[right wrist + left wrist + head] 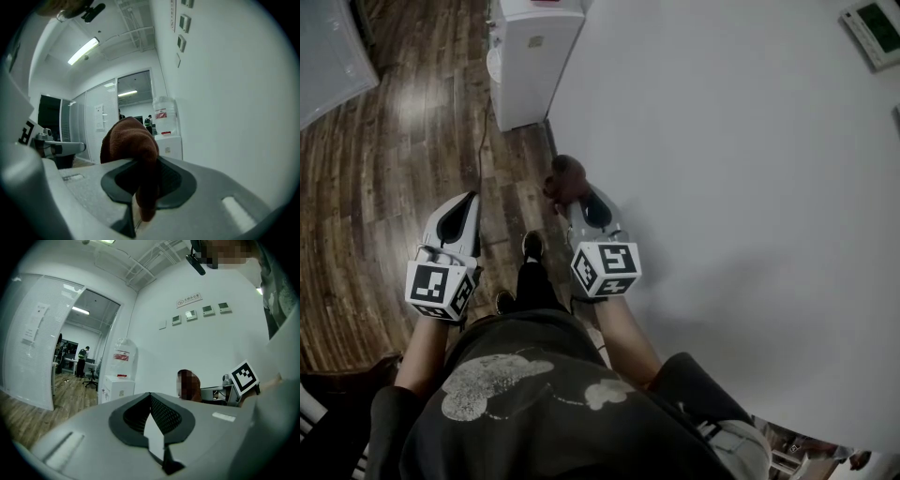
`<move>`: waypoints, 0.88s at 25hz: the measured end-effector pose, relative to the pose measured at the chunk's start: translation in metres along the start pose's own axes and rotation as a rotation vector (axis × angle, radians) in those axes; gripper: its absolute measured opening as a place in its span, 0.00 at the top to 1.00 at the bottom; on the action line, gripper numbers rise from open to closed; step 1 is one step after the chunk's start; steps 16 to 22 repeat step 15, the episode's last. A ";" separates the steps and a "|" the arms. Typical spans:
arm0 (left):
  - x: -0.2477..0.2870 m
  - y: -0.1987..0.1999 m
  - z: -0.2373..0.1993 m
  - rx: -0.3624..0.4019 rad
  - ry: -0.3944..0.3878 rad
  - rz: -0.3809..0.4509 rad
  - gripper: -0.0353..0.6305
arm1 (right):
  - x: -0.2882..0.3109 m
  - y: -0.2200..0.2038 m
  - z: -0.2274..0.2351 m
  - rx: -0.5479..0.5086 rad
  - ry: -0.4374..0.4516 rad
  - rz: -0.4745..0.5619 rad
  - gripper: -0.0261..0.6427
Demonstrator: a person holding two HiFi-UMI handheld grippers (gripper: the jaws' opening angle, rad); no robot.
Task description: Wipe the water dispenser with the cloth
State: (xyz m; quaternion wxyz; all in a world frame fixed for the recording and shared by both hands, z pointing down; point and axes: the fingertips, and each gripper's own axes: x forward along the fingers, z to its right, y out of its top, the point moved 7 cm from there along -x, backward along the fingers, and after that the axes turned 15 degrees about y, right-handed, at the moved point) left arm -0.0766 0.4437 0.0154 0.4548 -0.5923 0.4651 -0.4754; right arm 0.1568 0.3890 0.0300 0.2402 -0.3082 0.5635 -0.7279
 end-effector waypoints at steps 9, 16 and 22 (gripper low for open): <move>-0.010 0.003 -0.003 -0.004 -0.004 0.017 0.92 | -0.008 0.003 -0.002 -0.024 -0.018 -0.014 0.88; -0.019 0.010 -0.007 -0.020 0.001 0.020 0.92 | -0.014 0.009 -0.011 -0.026 -0.025 -0.022 0.88; -0.019 0.010 -0.007 -0.020 0.001 0.020 0.92 | -0.014 0.009 -0.011 -0.026 -0.025 -0.022 0.88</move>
